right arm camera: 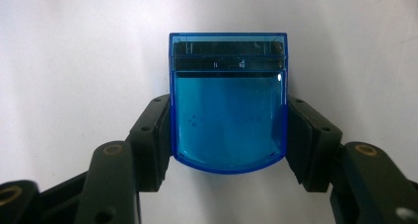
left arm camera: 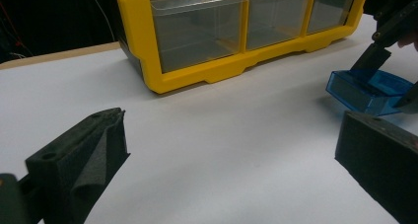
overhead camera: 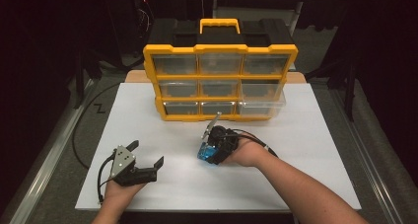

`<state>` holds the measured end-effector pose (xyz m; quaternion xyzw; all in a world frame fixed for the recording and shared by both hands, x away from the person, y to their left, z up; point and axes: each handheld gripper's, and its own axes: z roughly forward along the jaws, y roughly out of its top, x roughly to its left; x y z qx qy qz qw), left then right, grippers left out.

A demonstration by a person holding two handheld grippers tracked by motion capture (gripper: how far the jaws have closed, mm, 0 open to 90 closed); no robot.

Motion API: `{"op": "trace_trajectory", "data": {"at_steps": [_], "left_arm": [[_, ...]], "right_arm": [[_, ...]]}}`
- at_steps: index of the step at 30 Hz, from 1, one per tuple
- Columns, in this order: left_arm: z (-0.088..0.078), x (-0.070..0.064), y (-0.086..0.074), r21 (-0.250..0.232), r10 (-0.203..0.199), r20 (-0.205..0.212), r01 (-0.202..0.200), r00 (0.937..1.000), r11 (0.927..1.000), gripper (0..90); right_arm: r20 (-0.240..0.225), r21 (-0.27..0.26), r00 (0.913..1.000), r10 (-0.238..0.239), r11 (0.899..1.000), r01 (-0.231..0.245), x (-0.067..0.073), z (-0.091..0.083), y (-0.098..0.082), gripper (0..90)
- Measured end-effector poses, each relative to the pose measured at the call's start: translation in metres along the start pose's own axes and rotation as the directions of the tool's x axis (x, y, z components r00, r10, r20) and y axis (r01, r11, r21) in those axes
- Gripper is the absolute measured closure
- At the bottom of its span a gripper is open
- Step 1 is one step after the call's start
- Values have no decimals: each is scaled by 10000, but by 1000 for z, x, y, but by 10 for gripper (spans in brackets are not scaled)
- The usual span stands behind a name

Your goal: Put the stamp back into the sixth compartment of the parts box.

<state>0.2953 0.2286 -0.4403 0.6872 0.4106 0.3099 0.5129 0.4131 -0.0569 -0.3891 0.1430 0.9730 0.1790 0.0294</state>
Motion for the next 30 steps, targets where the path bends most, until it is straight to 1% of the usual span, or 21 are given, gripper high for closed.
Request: {"op": "trace_trajectory", "data": {"at_steps": [1, 3, 4, 5, 7, 8, 11, 14, 17, 18, 19, 22, 23, 24, 26, 28, 30], "left_arm": [[0, 0, 0, -10, -19, -5, 19, 10000, 10000, 3], [0, 0, 0, 0, -22, -6, 22, 10000, 10000, 3], [0, 0, 0, 1, -20, -5, 20, 10000, 10000, 3], [0, 0, 0, 8, -16, -4, 16, 10000, 10000, 3], [0, 0, 0, 9, -15, -4, 15, 10000, 10000, 3], [0, 0, 0, 9, -20, -10, 20, 10000, 10000, 3], [0, 0, 0, 6, -30, -6, 30, 10000, 10000, 3], [0, 0, 0, -3, -30, -6, 30, 10000, 10000, 3], [0, 0, 0, -5, -38, 0, 38, 10000, 10000, 3], [0, 0, 0, -13, -41, -3, 41, 10000, 10000, 3], [0, 0, 0, -16, -42, -1, 42, 10000, 10000, 3], [0, 0, 0, -8, -45, 10, 45, 10000, 10000, 3], [0, 0, 0, -14, -44, 18, 44, 10000, 10000, 3], [0, 0, 0, -19, -45, 10, 45, 10000, 10000, 3], [0, 0, 0, -22, -45, 19, 45, 10000, 10000, 3], [0, 0, 0, -23, -46, 23, 46, 10000, 10000, 3], [0, 0, 0, -20, -44, 16, 44, 10000, 10000, 3]], "right_arm": [[-24, -62, 10000, 29, 10000, -29, 0, -1, -2, 442], [-14, 41, 10000, -13, 10000, 13, 0, -3, -4, 442], [-40, -23, 10000, 37, 10000, -37, 0, -4, -6, 442], [-40, 49, 10000, -38, 10000, 38, 0, -6, -7, 442], [-24, 0, 10000, -58, 10000, 58, 0, -7, -10, 442], [-68, 34, 10000, 22, 10000, -22, 0, -9, -11, 442], [-59, 78, 9999, -86, 9999, 87, 0, -11, -15, 442], [-107, 141, 9999, 4, 9999, -3, 1, -14, -18, 442], [-126, 159, 9999, -27, 9999, 29, 1, -16, -22, 442], [-83, 167, 9999, -130, 9998, 132, 1, -16, -23, 442], [-101, 165, 9999, -63, 9998, 64, 1, -17, -24, 442], [-91, 214, 9999, -76, 9997, 78, 1, -19, -27, 442], [-142, 226, 9999, 0, 9997, 4, 2, -19, -28, 442], [-105, 236, 9999, -122, 9996, 124, 1, -20, -29, 442], [-110, 254, 9999, -21, 9997, 24, 2, -20, -31, 442], [-123, 252, 9999, -116, 9996, 120, 1, -21, -34, 442], [-192, 341, 9998, 15, 9994, -8, 0, -22, -36, 442]]}}
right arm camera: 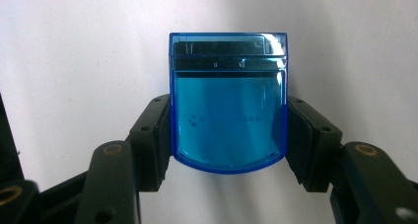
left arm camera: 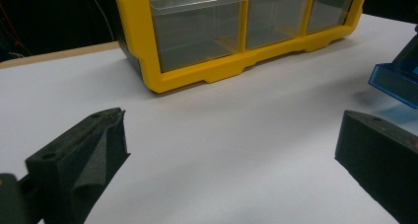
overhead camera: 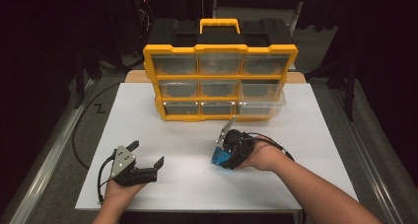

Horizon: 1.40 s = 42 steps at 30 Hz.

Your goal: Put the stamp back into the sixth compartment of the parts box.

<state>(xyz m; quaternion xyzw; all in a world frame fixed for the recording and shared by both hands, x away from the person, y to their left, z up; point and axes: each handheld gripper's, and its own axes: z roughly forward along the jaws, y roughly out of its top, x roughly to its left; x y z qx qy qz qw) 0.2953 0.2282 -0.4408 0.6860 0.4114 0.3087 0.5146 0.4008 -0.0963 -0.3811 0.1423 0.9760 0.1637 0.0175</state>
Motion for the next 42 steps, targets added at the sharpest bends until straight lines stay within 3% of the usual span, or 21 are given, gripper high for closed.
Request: {"op": "trace_trajectory", "data": {"at_steps": [5, 16, 42], "left_arm": [[0, 0, 0, 3, 4, 2, -4, 10000, 10000, 3], [0, 0, 0, 22, 8, -7, -8, 10000, 10000, 3], [0, 0, 0, -18, 12, -14, -12, 10000, 10000, 3]], "right_arm": [[-15, 13, 9999, -155, 9999, 155, -2, -3, -5, 442], [-13, 5, 9998, 210, 9998, -210, -5, -11, -19, 442], [-41, 128, 9993, 360, 9993, -360, -11, -26, -41, 442]]}}
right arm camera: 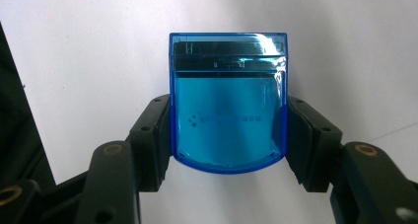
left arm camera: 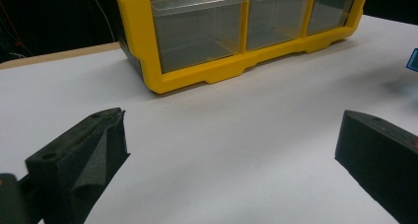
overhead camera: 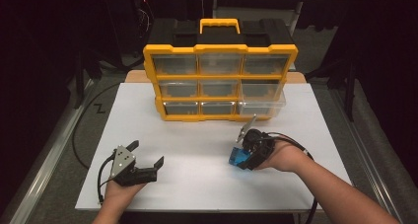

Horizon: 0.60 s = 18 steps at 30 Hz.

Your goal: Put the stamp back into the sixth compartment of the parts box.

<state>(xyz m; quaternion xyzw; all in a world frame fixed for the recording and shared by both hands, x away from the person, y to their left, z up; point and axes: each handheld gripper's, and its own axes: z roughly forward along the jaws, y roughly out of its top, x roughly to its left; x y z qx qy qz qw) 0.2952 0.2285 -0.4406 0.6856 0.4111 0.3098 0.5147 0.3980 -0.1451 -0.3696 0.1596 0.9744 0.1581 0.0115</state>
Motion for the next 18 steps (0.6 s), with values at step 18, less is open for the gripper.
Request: {"op": "trace_trajectory", "data": {"at_steps": [18], "left_arm": [[0, 0, 0, -27, -5, 19, 5, 10000, 10000, 3]], "right_arm": [[-128, 409, 9998, 152, 9991, -147, -4, -12, -15, 442]]}}
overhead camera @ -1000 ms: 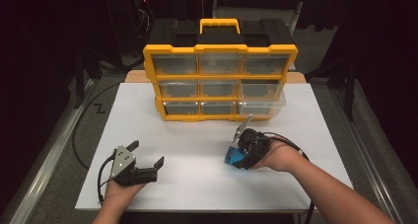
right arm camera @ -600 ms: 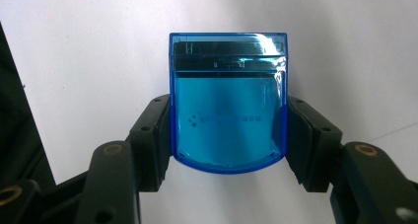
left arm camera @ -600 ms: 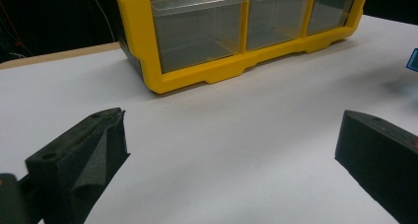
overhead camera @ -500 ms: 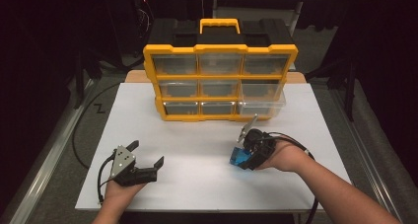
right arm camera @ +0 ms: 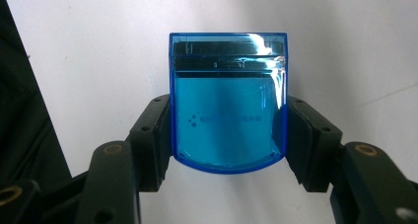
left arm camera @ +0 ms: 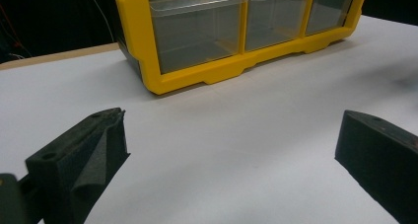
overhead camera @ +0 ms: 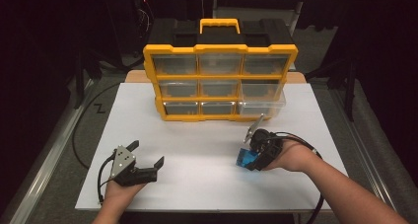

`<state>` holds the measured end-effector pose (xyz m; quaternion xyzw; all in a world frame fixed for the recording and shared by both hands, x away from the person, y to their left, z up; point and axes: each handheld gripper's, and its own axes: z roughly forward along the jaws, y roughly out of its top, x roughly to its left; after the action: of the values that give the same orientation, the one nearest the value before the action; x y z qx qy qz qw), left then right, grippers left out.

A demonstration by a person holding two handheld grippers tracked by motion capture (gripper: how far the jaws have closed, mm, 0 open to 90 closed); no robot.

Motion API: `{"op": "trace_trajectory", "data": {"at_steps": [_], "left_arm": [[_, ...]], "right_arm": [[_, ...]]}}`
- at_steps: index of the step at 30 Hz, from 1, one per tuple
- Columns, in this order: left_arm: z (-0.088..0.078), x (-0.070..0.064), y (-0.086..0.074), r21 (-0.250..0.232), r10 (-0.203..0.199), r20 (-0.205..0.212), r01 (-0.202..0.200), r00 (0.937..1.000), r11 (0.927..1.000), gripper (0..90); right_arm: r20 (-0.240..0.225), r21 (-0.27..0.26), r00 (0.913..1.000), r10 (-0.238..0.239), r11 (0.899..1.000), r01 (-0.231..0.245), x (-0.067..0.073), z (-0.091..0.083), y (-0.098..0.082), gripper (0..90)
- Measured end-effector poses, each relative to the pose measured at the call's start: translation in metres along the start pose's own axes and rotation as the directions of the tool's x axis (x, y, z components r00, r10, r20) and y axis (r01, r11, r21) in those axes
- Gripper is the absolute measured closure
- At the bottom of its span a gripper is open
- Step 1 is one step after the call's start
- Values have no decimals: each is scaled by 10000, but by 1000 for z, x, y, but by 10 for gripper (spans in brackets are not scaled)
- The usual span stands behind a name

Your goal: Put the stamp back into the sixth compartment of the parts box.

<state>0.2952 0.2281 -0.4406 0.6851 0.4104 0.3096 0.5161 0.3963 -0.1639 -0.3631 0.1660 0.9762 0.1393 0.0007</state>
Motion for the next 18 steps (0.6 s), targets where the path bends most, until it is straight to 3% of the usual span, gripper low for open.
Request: {"op": "trace_trajectory", "data": {"at_steps": [18], "left_arm": [[0, 0, 0, 14, 2, 2, -2, 10000, 10000, 3]], "right_arm": [[66, 230, 9999, -108, 9997, 106, -6, -22, -7, 442]]}}
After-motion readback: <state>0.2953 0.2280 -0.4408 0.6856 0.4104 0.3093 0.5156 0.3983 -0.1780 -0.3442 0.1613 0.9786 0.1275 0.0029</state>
